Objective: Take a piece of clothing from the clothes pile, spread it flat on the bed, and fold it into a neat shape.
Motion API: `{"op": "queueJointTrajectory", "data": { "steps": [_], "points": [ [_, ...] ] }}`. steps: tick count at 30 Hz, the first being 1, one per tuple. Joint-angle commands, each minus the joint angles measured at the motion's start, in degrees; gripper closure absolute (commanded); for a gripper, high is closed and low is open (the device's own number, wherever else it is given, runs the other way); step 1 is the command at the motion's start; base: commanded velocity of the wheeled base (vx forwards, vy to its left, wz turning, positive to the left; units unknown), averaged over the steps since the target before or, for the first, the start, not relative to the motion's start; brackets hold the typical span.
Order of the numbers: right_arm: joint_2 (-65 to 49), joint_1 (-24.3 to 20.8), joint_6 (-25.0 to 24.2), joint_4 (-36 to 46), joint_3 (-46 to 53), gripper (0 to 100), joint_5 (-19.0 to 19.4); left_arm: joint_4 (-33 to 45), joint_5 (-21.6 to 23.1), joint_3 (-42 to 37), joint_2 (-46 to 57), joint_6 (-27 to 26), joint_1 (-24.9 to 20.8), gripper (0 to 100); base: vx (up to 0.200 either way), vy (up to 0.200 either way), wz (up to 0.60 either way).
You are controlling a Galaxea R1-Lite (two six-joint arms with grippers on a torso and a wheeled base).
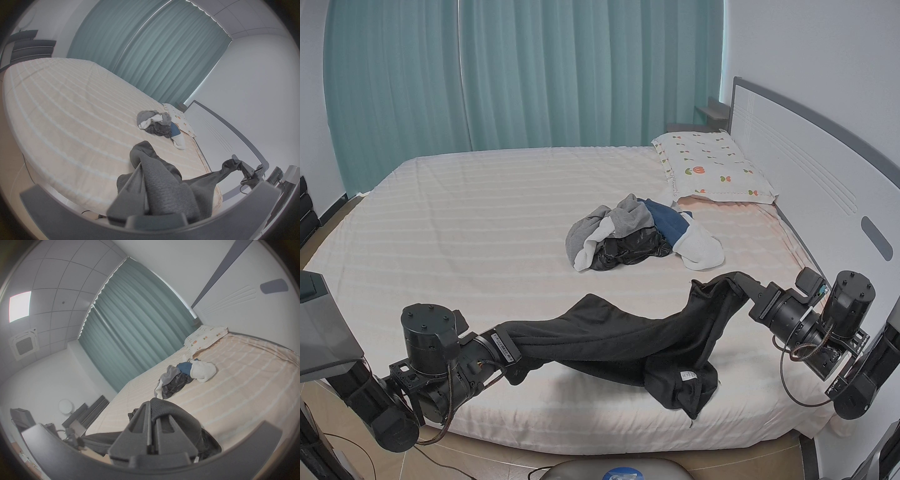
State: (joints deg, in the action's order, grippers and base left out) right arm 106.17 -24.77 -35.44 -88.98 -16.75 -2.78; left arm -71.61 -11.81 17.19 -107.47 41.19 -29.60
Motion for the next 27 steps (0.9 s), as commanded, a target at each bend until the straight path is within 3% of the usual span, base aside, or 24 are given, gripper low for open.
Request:
{"op": "queueJointTrajectory", "data": {
  "steps": [1,3,14,27],
  "points": [
    [-0.17,-2.21,0.37,-0.41,-2.59,100,-4.95,-0.02,-2.34,0.13,1.48,-0.06,-0.55,100,0.000,0.200,0.00],
    [-0.08,-2.65,0.90,-0.41,-3.03,100,-7.33,0.06,-3.66,0.74,1.48,-0.06,-0.64,100,0.000,0.200,0.00],
    [-0.26,-2.83,3.97,-0.41,-3.73,100,-9.61,0.06,-4.01,0.48,5.78,0.38,-1.34,100,0.000,0.200,0.00],
    [-2.19,-3.71,3.09,-0.41,-3.82,100,-9.70,0.06,-6.82,0.21,7.80,1.17,-3.10,100,0.000,0.200,0.00]
  ]
}}
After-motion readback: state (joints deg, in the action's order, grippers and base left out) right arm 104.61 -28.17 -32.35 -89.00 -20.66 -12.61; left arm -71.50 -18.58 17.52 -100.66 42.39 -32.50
